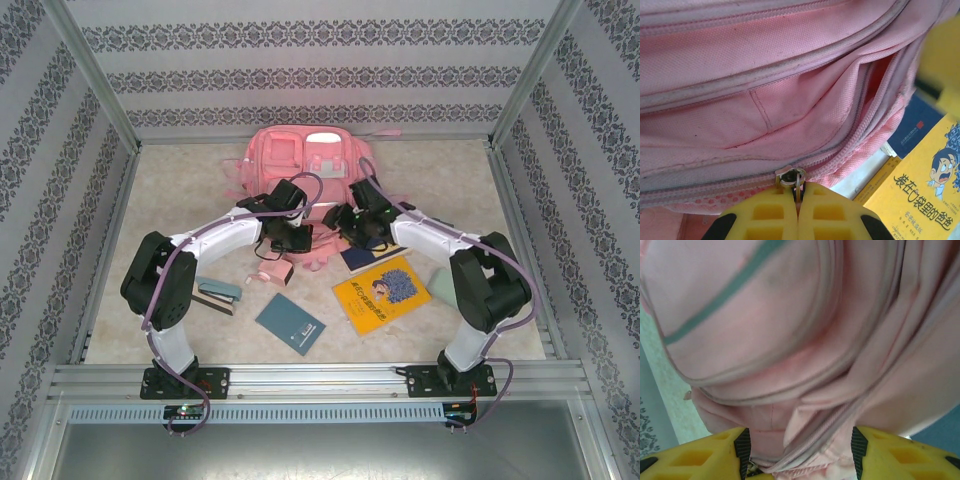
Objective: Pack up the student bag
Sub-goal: Unzip the student bag at the top-center of the table.
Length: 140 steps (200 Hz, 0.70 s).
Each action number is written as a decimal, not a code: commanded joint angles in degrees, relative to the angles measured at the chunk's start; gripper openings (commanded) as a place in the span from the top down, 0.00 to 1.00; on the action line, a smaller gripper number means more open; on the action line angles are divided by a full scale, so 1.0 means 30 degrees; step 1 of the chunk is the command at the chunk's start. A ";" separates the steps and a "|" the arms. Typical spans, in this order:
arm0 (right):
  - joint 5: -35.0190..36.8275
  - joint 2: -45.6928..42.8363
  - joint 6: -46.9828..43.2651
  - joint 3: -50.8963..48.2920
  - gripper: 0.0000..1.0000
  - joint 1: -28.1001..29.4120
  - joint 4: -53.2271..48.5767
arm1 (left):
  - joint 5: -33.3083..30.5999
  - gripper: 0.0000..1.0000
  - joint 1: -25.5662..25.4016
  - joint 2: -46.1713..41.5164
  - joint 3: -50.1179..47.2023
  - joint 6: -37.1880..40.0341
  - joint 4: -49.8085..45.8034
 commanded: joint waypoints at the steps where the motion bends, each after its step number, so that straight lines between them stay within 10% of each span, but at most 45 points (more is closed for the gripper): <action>1: 0.0541 0.0371 0.2895 -0.0445 0.43 0.0817 0.0971 | 0.0292 1.00 -0.0197 -0.0100 0.0236 -0.0006 -0.0057; 140: 0.0851 -0.1034 0.5768 -0.1645 0.37 0.2071 -0.0407 | 0.0502 1.00 -0.0258 -0.0416 0.0285 0.0196 0.0202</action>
